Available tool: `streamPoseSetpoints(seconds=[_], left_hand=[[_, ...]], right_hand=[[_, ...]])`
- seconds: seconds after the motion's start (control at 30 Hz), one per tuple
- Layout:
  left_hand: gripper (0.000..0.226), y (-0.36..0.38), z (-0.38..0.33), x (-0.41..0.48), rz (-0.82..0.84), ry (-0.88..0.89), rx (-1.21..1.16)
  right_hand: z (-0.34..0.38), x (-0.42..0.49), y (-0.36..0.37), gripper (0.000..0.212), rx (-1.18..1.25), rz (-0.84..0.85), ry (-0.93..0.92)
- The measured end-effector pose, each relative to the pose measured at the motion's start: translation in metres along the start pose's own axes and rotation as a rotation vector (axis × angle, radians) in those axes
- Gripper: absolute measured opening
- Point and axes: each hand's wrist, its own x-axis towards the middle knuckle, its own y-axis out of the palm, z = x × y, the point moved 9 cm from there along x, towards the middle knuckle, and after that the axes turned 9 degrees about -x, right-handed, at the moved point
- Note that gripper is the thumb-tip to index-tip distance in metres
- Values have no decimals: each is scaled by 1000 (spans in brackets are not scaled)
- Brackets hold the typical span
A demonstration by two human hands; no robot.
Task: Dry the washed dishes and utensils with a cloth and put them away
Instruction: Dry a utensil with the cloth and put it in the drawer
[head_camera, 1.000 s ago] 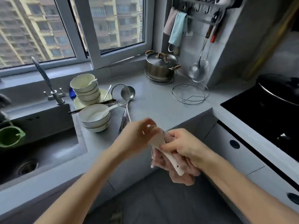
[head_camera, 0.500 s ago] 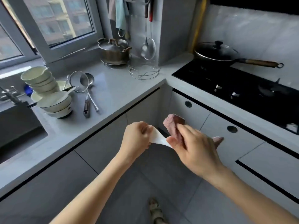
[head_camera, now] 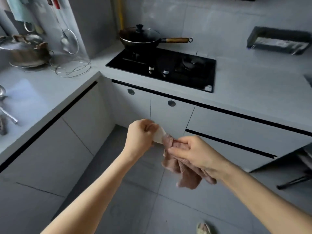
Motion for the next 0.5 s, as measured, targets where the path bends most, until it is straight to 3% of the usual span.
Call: streamPoseSetpoints(seconds=[0.27,0.4,0.5], left_hand=[[22,234,-35,8,279,-151,-216],[26,355,-40,-2,503,-415,-536],[33,407,-28,3,465,-614,-747]], right_hand=[[-142,-71,-179,11,-10,-246,69],[-217,-91,-270,14,60,-392,129],[-264,-88,-325,30,55,-460,158]])
